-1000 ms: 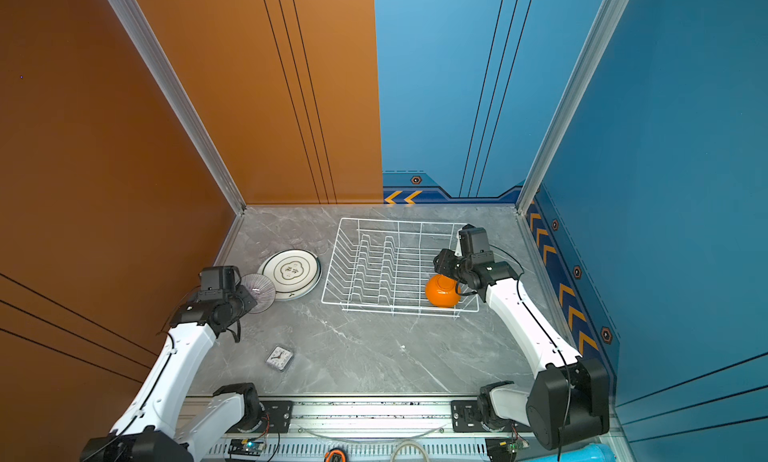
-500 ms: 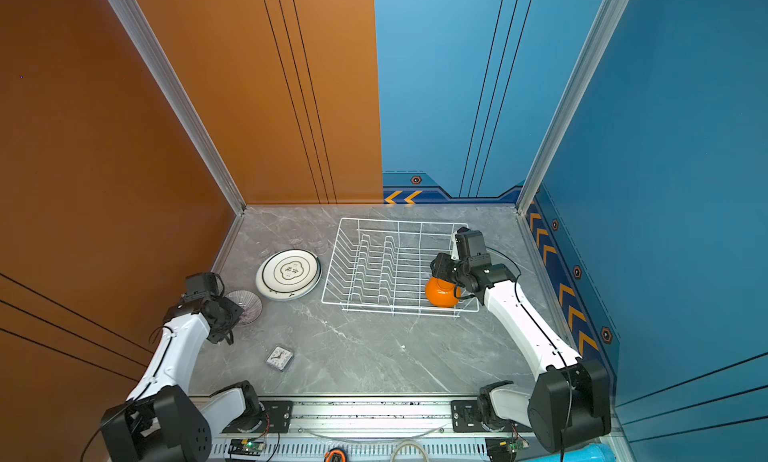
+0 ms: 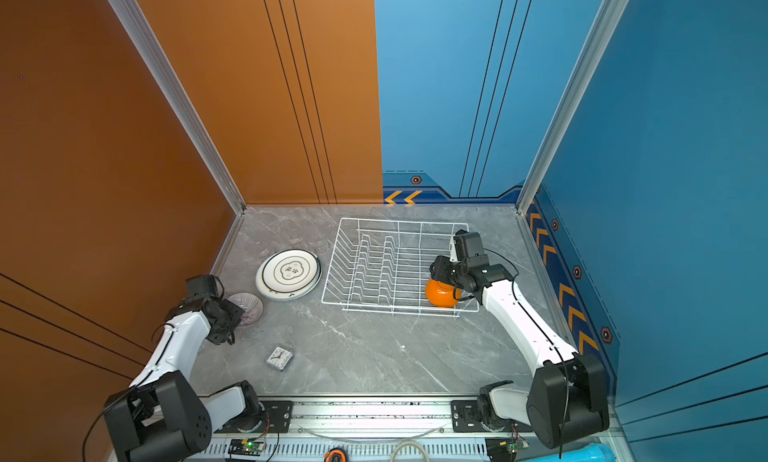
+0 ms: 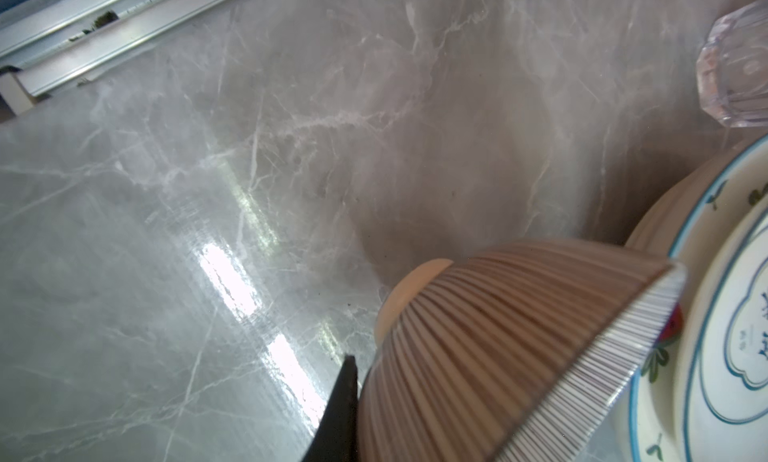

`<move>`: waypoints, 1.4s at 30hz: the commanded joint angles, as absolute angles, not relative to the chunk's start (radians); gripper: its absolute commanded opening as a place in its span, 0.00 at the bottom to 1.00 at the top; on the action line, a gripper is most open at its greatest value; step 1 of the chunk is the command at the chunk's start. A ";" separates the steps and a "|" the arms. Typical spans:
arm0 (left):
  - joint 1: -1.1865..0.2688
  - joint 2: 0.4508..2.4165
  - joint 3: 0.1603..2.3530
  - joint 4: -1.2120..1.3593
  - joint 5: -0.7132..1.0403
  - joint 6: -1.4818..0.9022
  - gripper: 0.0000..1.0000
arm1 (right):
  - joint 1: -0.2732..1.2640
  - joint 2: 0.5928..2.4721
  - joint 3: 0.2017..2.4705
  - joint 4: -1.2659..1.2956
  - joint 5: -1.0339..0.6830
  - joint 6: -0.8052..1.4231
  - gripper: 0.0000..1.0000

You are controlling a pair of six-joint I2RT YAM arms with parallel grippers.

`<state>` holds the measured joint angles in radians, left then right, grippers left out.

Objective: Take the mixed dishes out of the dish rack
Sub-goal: 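Lower the striped bowl with the left gripper onto the table beside the plates, then open the left gripper and lift away while right grasps the orange bowl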

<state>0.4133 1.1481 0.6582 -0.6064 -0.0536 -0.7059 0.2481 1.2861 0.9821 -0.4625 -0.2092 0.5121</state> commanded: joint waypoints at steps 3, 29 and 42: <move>0.426 1.176 0.658 -0.555 -0.002 -0.717 0.03 | 0.257 1.304 0.955 -0.466 -0.216 0.501 0.52; 0.355 0.979 0.628 -0.549 0.096 -0.746 0.98 | 0.323 1.313 0.987 -0.673 -0.104 0.462 0.82; 0.301 0.891 0.642 -0.551 0.116 -0.738 0.98 | 0.319 1.446 1.066 -0.716 0.013 0.464 0.87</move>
<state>0.3061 0.9081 0.6365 -0.5419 0.0895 -0.7425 0.3191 1.4166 1.0306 -0.6765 -0.0402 0.4706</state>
